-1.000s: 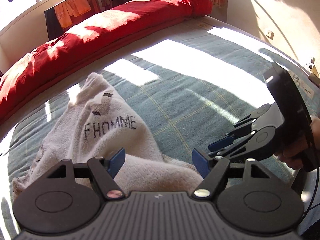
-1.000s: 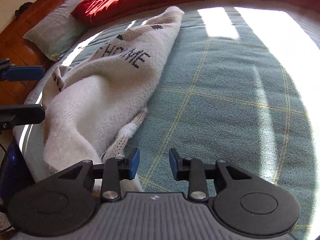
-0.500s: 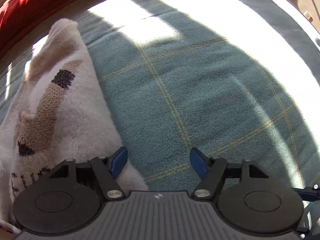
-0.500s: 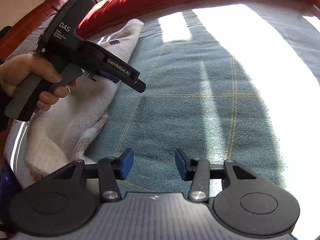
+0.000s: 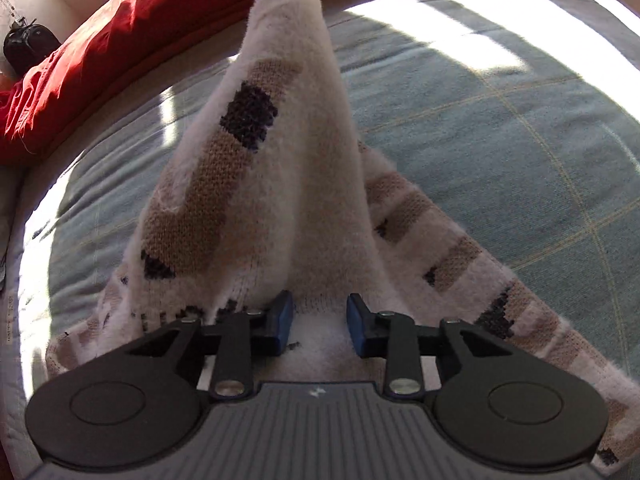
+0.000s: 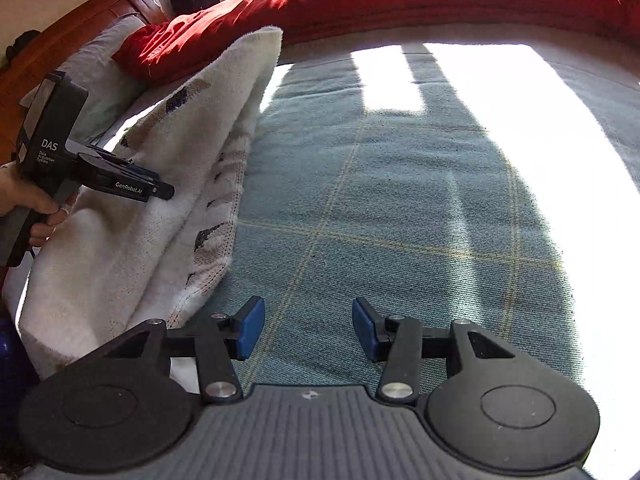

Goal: Fold clothes

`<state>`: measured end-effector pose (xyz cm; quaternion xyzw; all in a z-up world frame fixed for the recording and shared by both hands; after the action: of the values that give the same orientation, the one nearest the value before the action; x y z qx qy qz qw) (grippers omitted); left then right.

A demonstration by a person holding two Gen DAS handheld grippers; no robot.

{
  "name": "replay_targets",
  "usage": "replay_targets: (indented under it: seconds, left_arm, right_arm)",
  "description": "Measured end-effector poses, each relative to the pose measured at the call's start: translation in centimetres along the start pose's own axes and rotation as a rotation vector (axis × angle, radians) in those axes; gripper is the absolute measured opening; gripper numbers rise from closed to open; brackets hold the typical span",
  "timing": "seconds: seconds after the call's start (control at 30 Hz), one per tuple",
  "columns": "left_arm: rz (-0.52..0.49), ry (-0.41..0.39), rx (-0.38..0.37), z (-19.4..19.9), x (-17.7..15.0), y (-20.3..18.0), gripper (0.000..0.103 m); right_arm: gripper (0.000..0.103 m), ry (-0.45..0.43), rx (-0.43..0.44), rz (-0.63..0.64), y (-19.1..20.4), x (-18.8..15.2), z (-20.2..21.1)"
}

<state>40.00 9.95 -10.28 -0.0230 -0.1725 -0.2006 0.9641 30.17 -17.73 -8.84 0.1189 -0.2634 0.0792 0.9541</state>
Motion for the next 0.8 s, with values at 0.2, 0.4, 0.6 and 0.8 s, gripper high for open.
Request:
replay_targets:
  seconds: [0.2,0.4,0.6,0.8]
  left_arm:
    - [0.009,-0.043,-0.013,0.9,-1.1,2.2,0.032]
    - [0.013,-0.089,-0.067,1.9,-1.6,2.6,0.033]
    - [0.067,-0.16,-0.216,5.5,-1.9,1.7,0.054]
    - [0.042,-0.211,-0.261,10.6,-4.2,-0.3,0.066]
  right_arm:
    - [0.053,0.045,0.121,-0.014,2.4,1.4,-1.5]
    - [0.054,0.227,0.323,-0.122,4.2,0.6,-6.9]
    - [0.037,0.252,0.46,-0.176,6.7,0.3,-9.9]
    - [0.009,0.156,0.337,0.022,8.9,0.7,-7.4]
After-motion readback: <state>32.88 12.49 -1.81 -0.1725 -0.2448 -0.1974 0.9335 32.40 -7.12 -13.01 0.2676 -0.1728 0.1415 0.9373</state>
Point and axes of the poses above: each gripper's, at about its wrist camera, not at the fingertips, and z roughly against the way its jaws point, y to its left, x to its top, the point moved 5 cm from there along -z, roughly the way its jaws point, and after that the axes turned 12 degrees about -x, right-handed, at the moved point
